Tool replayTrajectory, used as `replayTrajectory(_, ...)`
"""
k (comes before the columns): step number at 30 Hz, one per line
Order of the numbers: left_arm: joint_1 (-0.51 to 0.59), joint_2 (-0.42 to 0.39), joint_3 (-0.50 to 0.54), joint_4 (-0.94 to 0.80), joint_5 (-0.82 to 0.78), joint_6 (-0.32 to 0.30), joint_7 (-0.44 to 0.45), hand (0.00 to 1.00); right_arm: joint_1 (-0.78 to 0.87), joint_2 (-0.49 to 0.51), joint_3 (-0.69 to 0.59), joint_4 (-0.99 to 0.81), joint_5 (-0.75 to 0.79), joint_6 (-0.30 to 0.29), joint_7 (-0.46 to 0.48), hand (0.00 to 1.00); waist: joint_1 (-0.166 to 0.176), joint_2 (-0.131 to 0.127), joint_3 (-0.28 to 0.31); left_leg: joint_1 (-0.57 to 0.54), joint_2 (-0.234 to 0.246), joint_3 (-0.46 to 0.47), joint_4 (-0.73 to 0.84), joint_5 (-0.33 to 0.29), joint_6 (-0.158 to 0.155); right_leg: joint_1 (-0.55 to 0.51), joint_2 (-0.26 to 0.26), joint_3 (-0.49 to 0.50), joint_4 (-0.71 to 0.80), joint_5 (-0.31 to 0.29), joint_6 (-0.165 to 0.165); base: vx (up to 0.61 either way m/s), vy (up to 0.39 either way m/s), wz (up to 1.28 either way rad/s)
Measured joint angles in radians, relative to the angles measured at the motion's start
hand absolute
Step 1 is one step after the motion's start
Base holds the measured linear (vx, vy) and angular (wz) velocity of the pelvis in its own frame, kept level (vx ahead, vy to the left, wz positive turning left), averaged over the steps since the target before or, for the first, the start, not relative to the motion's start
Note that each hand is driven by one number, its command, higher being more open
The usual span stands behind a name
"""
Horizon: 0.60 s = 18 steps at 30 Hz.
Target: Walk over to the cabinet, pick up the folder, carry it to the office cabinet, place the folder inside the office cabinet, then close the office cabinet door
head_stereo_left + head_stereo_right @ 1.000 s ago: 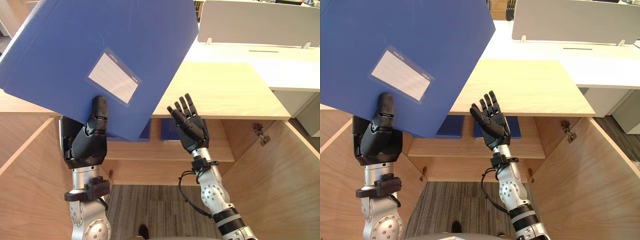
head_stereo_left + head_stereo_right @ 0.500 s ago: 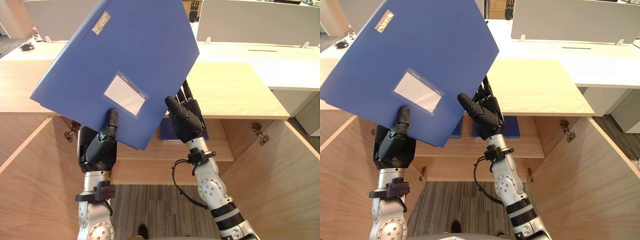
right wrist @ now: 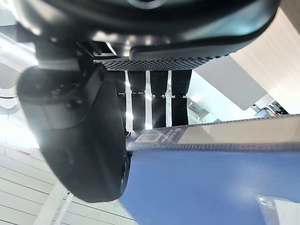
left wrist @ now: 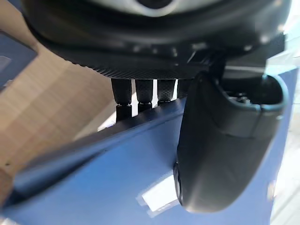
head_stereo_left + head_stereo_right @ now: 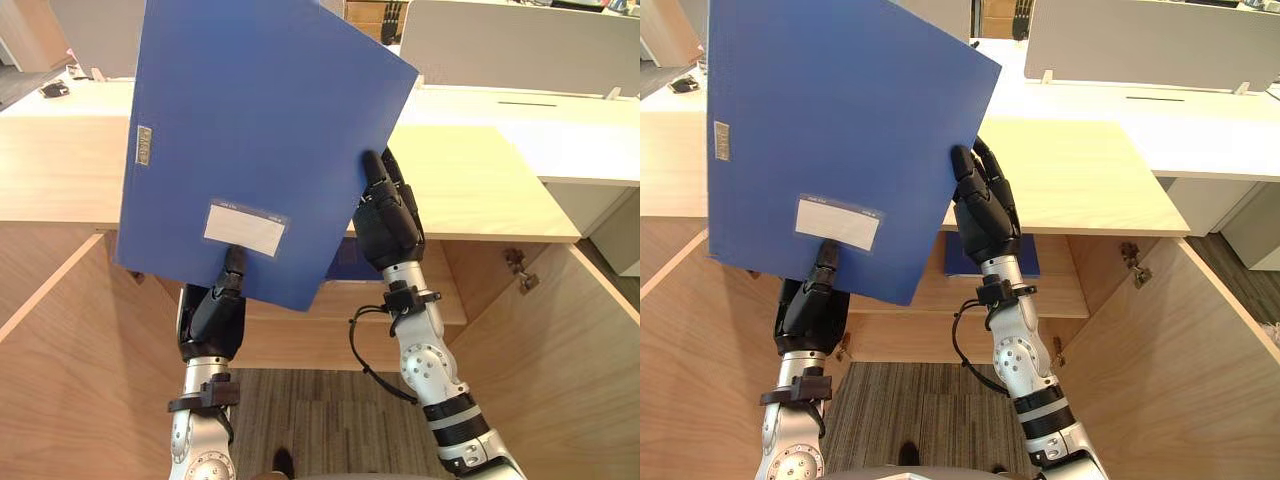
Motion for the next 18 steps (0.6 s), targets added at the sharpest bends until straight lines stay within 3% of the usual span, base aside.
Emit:
replayTrajectory(16,-0.005,-0.008,0.036,0.088,0.085,0.01,0.004,0.0,0.06,-0.012,-0.046,0.043,-0.092,0.045,-0.023,0.0,-0.001,0.0,0.0,-0.007,0.0,-0.001,0.0,-0.001,-0.002,-0.005,0.001,-0.002,-0.003,0.0,0.0,0.0,0.0,0.0)
replayTrajectory(17,-0.005,-0.01,0.047,0.099,0.097,0.01,0.004,1.0,0.067,-0.012,-0.053,0.043,-0.133,0.049,-0.031,0.0,-0.002,0.0,0.0,-0.007,0.0,-0.001,0.0,-0.001,-0.002,-0.005,0.001,-0.002,-0.003,0.0,0.0,0.0,0.0,0.0)
replayTrajectory(18,-0.005,-0.01,0.05,0.103,0.097,0.01,0.004,1.0,0.069,-0.012,-0.057,0.043,-0.156,0.053,-0.034,0.0,-0.003,0.0,0.0,-0.008,0.001,-0.001,0.0,-0.001,-0.002,-0.005,0.001,-0.002,-0.003,0.0,0.0,0.0,0.0,0.0)
